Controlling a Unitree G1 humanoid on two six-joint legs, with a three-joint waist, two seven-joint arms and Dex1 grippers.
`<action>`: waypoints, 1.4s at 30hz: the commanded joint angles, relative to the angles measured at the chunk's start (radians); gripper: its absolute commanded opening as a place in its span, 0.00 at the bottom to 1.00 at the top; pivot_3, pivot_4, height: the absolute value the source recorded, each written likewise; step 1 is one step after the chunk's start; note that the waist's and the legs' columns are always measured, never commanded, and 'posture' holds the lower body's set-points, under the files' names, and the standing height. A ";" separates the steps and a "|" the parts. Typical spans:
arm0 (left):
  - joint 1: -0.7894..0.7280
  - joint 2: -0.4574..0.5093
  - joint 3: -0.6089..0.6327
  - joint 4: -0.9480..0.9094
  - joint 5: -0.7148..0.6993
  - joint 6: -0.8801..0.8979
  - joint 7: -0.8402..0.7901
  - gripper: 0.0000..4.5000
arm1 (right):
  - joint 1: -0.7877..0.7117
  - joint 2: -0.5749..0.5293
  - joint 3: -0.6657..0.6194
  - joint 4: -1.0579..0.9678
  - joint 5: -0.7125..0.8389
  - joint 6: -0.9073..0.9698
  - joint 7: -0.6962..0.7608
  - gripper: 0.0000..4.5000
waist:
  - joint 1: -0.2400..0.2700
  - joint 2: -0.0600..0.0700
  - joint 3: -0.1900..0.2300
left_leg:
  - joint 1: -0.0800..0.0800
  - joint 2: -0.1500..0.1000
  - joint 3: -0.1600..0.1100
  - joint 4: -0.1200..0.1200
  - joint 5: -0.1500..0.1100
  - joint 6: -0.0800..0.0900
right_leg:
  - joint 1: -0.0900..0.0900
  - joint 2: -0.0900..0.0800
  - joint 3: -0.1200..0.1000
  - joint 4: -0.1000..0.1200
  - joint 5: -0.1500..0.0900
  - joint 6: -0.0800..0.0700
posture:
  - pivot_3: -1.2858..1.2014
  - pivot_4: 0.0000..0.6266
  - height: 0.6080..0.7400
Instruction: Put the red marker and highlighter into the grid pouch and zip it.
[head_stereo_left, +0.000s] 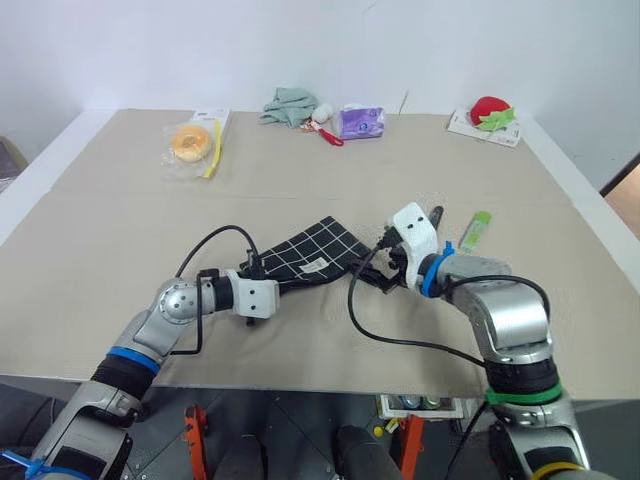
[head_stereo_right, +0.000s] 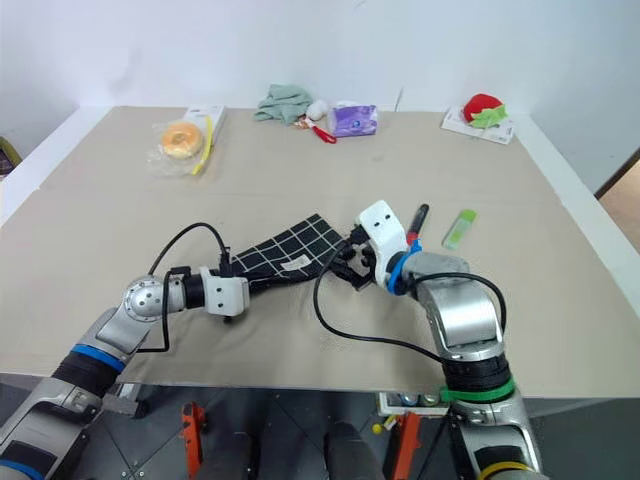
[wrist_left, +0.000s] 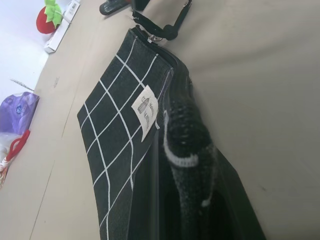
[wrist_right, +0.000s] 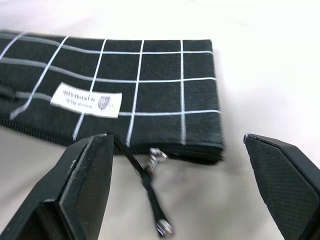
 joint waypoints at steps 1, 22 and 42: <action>0.014 -0.005 -0.020 0.004 0.015 0.008 -0.006 0.00 | 0.008 0.042 -0.010 -0.026 0.030 0.045 -0.064 0.99 | 0.002 0.002 0.000 | 0.000 0.000 0.000 0.000 0.000 0.000 | 0.000 0.000 0.000 0.000 0.000 0.000 | 0.52 0.24 1.00; 0.017 -0.011 -0.015 0.003 0.013 0.003 -0.004 0.00 | 0.072 -0.063 0.168 -0.030 0.018 -0.096 -0.095 0.01 | 0.000 0.003 0.000 | -0.001 -0.002 -0.001 0.000 0.000 0.000 | 0.000 -0.002 0.000 0.000 -0.001 0.001 | 0.52 0.24 1.00; 0.023 -0.024 -0.002 -0.005 0.007 0.017 -0.004 0.00 | 0.111 -0.138 0.291 -0.158 0.077 -0.195 0.056 0.01 | 0.000 0.003 0.000 | -0.001 -0.002 -0.001 0.000 0.000 0.000 | 0.000 -0.002 0.000 0.000 -0.001 0.001 | 0.52 0.24 1.00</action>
